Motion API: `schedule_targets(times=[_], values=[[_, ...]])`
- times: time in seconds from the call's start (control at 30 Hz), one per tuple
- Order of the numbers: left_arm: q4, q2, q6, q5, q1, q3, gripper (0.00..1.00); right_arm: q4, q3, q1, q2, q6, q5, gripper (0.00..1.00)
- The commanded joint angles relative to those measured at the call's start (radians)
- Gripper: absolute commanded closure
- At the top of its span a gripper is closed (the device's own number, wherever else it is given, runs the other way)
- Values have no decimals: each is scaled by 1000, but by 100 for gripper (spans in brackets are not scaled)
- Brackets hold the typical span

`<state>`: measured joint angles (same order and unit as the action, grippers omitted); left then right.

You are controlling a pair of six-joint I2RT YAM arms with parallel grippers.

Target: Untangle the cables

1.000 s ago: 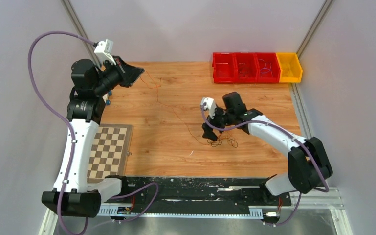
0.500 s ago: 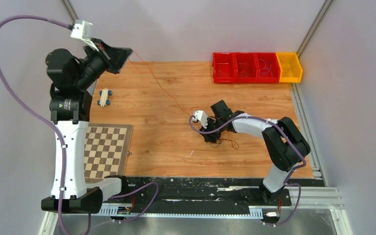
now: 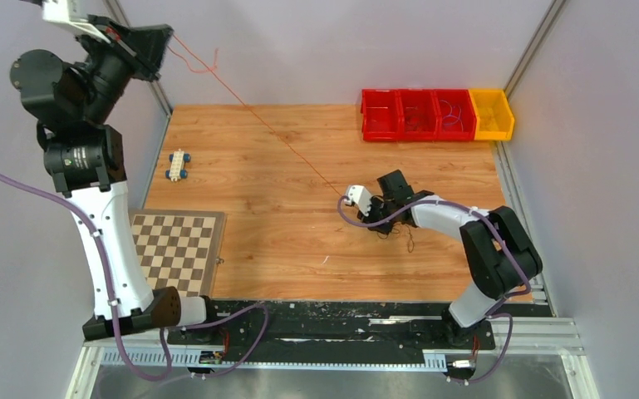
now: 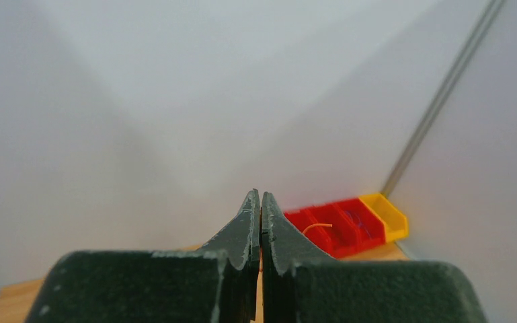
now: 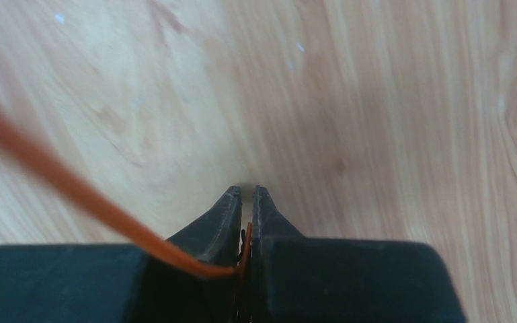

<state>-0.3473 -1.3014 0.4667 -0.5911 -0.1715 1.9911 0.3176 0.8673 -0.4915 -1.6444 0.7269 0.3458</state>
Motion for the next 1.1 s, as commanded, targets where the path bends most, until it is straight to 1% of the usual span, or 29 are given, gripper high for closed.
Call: schedule_targets(times=[0.0, 0.1, 0.17, 0.3, 0.43, 0.5, 0.53, 0.57, 0.6, 0.63, 0.67, 0.7, 0.77, 0.87, 0.9, 0.93, 0.97, 1.0, 1.07], values=[[96, -54, 74, 94, -116, 185, 100, 107, -52, 94, 9, 65, -86, 89], [131, -91, 155, 82, -178, 250, 100, 134, -54, 160, 15, 89, -70, 88], [148, -101, 202, 78, -207, 245, 100, 151, -46, 215, 11, 98, -55, 88], [169, -96, 221, 79, -237, 195, 100, 187, -26, 285, -7, 110, -25, 89], [186, -108, 225, 111, -274, 201, 100, 198, -29, 325, -15, 128, -28, 88], [202, -130, 238, 88, -290, 231, 100, 208, -30, 340, -15, 134, -25, 84], [207, -138, 247, 68, -292, 248, 100, 221, -21, 341, -15, 131, -12, 81], [231, -152, 287, 9, -294, 248, 100, 243, -7, 341, -13, 125, 15, 78], [303, -153, 316, -30, -294, 208, 100, 266, 12, 341, -6, 114, 51, 76], [353, -145, 394, -102, -287, 176, 100, 284, 35, 340, 1, 91, 94, 74], [417, -137, 416, -127, -275, 123, 100, 297, 59, 337, 8, 70, 127, 73], [435, -119, 415, -169, -243, 104, 100, 305, 90, 327, 11, 48, 155, 71], [481, -101, 414, -208, -204, 73, 100, 309, 123, 303, 11, 18, 190, 72], [516, -101, 451, -209, -190, 84, 100, 330, 163, 248, -21, -12, 226, 78], [521, -104, 458, -214, -189, 91, 100, 343, 181, 228, -26, -23, 245, 79], [543, -108, 481, -219, -188, 100, 100, 351, 200, 209, -26, -42, 265, 76], [559, -109, 494, -234, -185, 101, 100, 356, 222, 194, -19, -62, 287, 72], [580, -109, 511, -240, -174, 104, 100, 357, 245, 183, -9, -90, 312, 65], [613, -108, 527, -261, -149, 105, 100, 357, 305, 172, 14, -147, 354, 46]])
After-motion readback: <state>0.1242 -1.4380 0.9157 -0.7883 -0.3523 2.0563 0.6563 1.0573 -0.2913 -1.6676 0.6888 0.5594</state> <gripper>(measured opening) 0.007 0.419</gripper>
